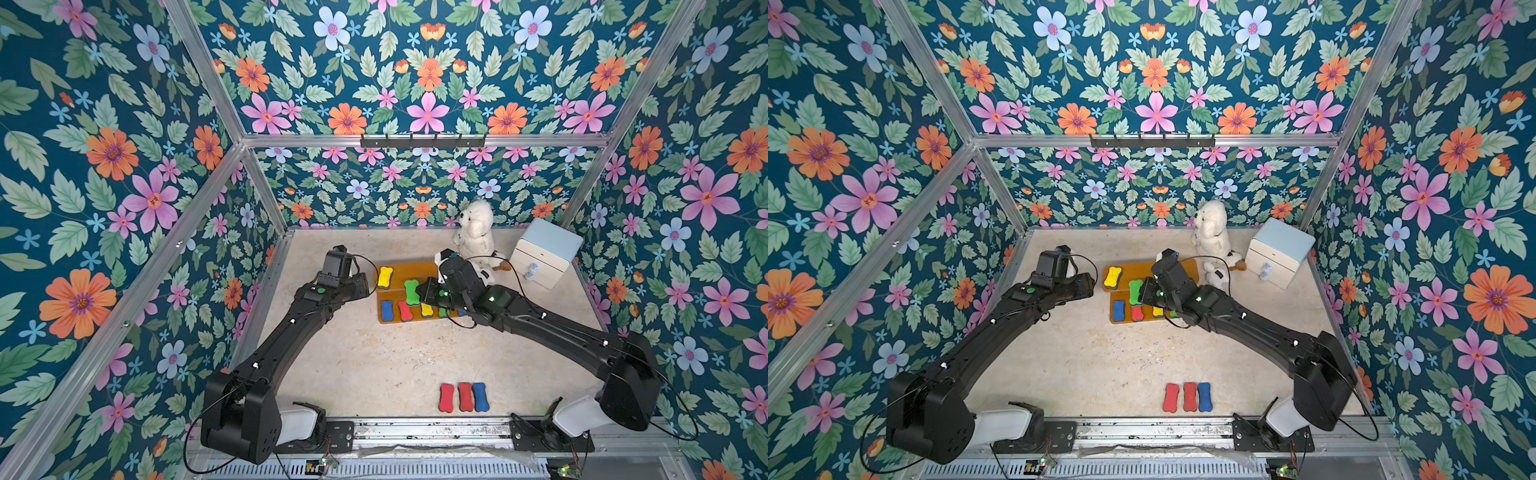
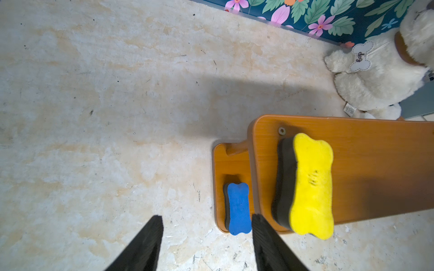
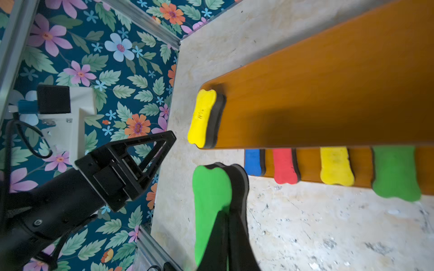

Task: Remove the whiteboard erasers from the shelf
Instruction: Place the whiteboard eraser at the center of the board.

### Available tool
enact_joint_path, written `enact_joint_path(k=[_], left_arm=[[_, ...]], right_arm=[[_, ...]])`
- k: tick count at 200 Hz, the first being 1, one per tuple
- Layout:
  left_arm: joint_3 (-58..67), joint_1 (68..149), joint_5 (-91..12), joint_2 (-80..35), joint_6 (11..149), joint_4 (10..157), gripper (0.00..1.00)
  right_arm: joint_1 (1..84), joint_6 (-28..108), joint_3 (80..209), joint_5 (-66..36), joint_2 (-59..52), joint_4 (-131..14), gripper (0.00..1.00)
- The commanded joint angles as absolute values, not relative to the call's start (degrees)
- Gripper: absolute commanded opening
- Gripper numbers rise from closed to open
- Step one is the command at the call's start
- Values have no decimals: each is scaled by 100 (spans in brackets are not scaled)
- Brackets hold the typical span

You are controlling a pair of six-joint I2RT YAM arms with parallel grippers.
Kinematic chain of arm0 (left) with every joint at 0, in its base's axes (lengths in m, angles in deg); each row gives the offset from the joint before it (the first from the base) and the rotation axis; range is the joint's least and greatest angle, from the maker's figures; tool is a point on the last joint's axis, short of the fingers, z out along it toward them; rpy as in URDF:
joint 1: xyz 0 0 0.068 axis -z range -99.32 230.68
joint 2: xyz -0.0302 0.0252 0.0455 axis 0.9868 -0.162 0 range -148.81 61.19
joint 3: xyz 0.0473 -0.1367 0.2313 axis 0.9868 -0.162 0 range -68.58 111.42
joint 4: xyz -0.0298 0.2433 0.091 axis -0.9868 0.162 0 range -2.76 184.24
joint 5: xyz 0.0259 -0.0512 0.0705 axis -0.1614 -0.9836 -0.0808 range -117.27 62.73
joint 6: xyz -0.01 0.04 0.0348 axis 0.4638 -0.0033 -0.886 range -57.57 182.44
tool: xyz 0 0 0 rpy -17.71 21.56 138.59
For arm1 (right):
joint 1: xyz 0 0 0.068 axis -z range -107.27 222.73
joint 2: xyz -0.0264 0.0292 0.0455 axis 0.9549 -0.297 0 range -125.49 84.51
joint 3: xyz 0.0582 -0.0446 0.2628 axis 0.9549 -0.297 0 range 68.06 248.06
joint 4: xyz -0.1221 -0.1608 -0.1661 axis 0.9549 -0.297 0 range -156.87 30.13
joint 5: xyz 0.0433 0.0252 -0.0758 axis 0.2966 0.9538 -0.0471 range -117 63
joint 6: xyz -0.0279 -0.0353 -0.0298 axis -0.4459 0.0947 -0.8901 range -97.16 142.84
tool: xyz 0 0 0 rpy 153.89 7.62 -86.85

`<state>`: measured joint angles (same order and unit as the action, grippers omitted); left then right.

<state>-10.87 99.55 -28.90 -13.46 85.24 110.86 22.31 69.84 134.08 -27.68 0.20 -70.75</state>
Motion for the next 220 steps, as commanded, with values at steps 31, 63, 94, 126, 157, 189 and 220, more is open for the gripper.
enact_joint_path(k=[31,63,94,126,157,189,220], left_arm=[[-1247,9961,-2728,-1464,8545,11008,66],[-1382,9958,-2614,-1339,8603,10814,66],[-1502,9962,-2620,-1191,8658,10694,67],[-1584,9965,-2586,-1062,8701,10600,68],[-1596,9962,-2612,-1097,8713,10596,68],[-1563,9958,-2668,-1141,8690,10613,68],[-1588,9961,-2656,-1115,8695,10610,69]], right_arm=[[1106,8458,12238,-4058,770,-6879,0],[330,9275,11867,-4567,876,-7076,0],[-229,9918,11516,-4800,845,-7037,0],[-637,10474,11204,-4907,710,-6983,0],[-889,10986,10671,-4851,678,-6711,0],[-1052,11219,10456,-4721,472,-6605,0],[-1130,11319,10354,-4599,376,-6582,0]])
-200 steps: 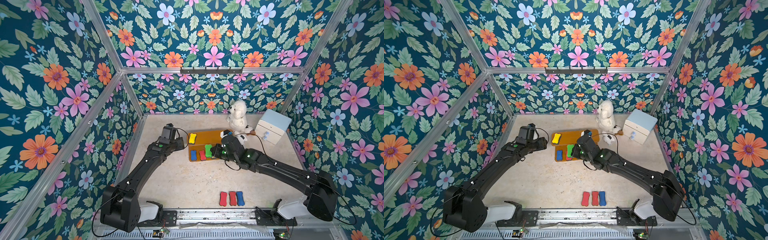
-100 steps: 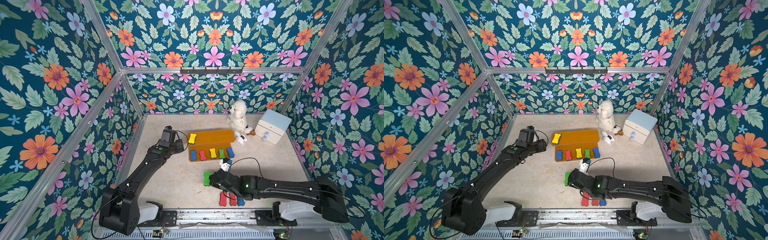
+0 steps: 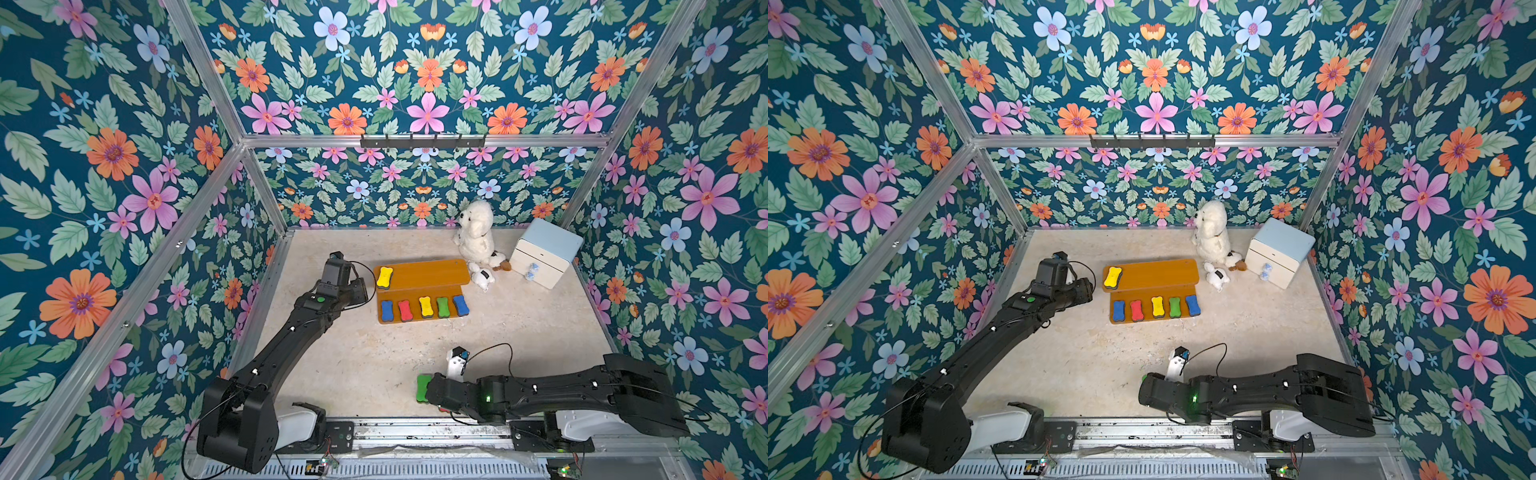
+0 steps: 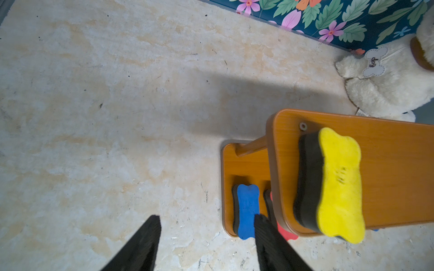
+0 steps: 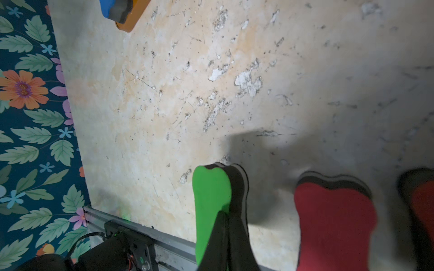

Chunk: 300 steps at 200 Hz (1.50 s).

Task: Remove the whiteboard erasers from the shelf
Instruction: Place the whiteboard eraser at the center of the board.

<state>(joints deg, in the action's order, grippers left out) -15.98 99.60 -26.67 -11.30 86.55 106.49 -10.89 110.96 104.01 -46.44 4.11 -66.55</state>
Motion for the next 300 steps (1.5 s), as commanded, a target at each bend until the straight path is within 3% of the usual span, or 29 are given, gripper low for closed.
enact_joint_path(k=[1,232,300], left_arm=[[-1587,9963,-2656,-1119,8695,10612,68],[-1595,9994,-2772,-1072,8783,10599,70],[-1536,10063,-2811,-1066,8792,10631,72]], right_arm=[[-1130,11324,10351,-4599,375,-6588,0],[-1346,11271,10320,-4563,211,-6788,10],[-1340,11078,10669,-4787,409,-7330,27]])
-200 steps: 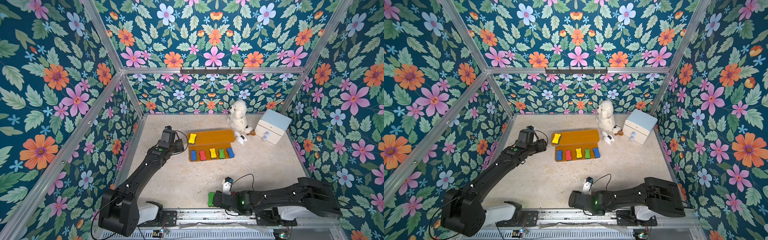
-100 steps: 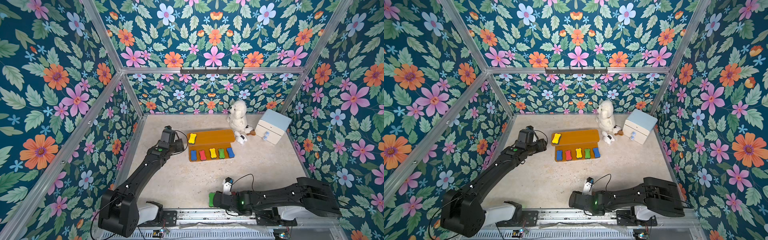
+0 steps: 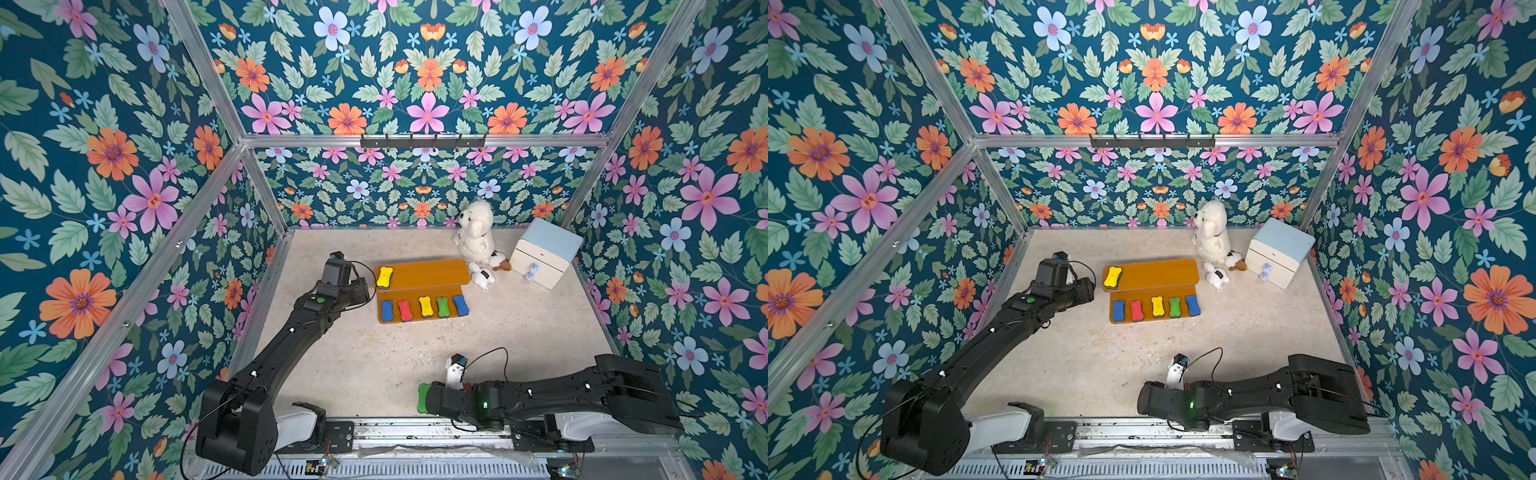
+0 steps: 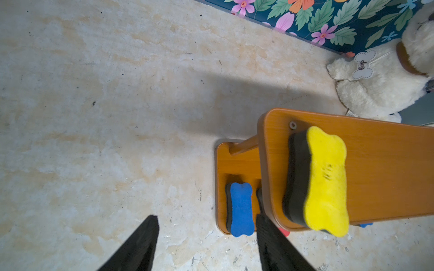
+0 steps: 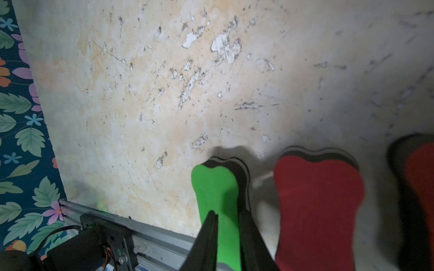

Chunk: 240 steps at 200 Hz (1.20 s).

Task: Remove the whiteboard erasers from the shelf
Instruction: Place the whiteboard eraser at the center of the board, then pick up the whiteboard eraser from the shelf.

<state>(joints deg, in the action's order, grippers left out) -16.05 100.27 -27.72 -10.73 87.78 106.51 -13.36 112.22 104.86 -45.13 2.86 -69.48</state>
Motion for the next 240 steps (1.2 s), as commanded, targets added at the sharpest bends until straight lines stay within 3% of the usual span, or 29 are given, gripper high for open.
enact_joint_path(k=[1,54,129,172,240], left_arm=[[-1534,10067,-2818,-1068,8792,10631,72],[-825,10363,-2968,-1351,8456,10960,70],[1017,10873,-2845,-2499,7606,12149,76],[1738,11187,-2319,-3256,7558,13014,76],[1755,11221,-2279,-3447,7668,13066,74]], right_arm=[[-1336,11071,10684,-4798,413,-7353,27],[-968,9822,11297,-5256,957,-7745,34],[1376,6936,11046,-4024,1532,-6636,40],[2058,6353,10990,-3314,1211,-6318,41],[2201,6266,10946,-3135,1085,-6164,41]])
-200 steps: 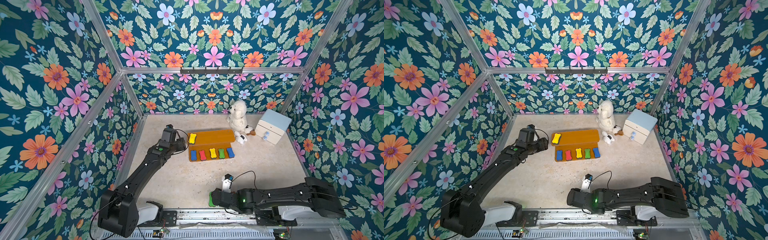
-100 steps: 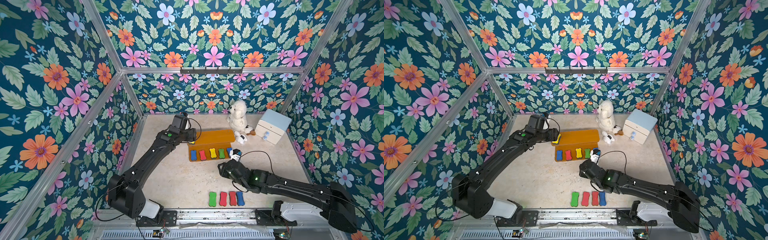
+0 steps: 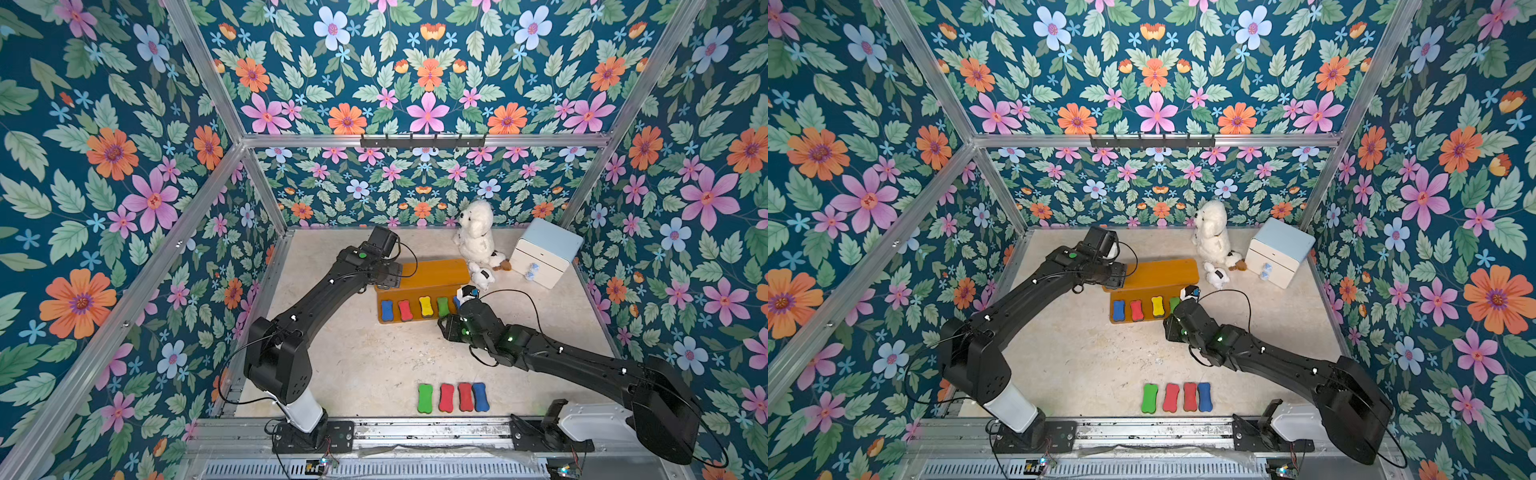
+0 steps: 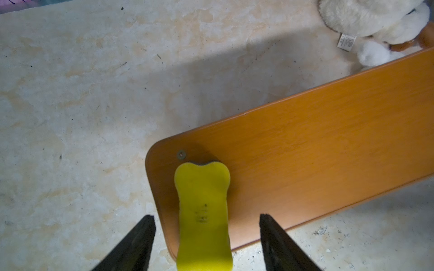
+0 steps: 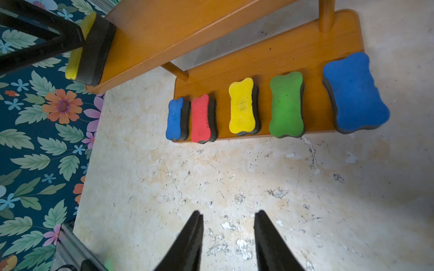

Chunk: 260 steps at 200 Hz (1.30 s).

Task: Remove the whiteboard erasers from the shelf
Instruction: Pick up the whiteboard eraser from the shelf.

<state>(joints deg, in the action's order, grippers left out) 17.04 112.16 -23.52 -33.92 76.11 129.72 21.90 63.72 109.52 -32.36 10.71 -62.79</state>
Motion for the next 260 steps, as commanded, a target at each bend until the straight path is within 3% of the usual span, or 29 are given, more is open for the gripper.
enact_joint_path(k=[1,109,260], left_arm=[[1755,11222,-2279,-3449,7672,13066,74],[1606,11250,-1835,-3656,7712,13099,67],[1527,11250,-1637,-3677,7852,13039,17]], right_arm=[[2206,6266,10946,-3137,1085,-6163,41],[2219,6353,10864,-3104,1249,-6130,41],[2218,6274,10979,-3217,1215,-6224,40]])
